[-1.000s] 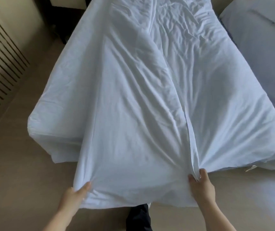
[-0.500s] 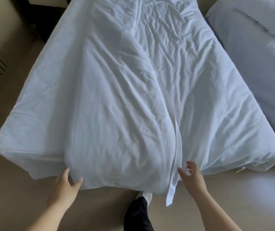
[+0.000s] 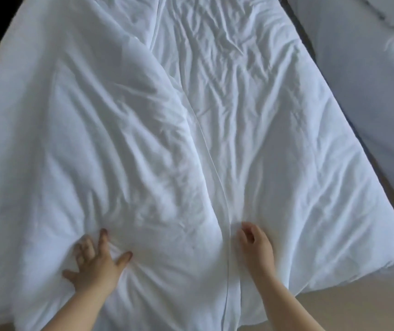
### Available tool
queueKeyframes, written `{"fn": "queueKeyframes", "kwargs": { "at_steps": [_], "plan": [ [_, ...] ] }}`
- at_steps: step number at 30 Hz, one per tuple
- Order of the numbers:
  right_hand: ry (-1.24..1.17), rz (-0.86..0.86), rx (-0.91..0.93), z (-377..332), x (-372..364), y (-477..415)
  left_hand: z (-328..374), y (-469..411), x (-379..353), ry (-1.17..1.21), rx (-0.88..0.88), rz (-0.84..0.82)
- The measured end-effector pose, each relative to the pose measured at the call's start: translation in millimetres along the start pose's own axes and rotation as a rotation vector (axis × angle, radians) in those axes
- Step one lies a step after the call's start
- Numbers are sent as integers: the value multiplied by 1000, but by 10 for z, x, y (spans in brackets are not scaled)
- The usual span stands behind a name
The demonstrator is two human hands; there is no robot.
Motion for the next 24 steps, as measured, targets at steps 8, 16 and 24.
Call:
{"fn": "queueKeyframes", "kwargs": {
  "at_steps": [8,16,24],
  "plan": [
    [17,347,113,261,274,80,1406,455,-299,-155,-1069,21],
    [-551,493,-665,1615,1329,-25,1773,287,-708,-561,-1023,-143],
    [-1037,333,-788,2265,1825,-577,2432,1108,-1117,-219,-865,34]
  ]
}}
Point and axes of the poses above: each hand's wrist, its own y-axis away from the middle knuckle, its own x-axis out of the back of the hand, z = x × y, the point moved 3 cm from there along -y, towards the middle knuckle, and after that the axes turned 1 degree about z, right-handed, at the moved point
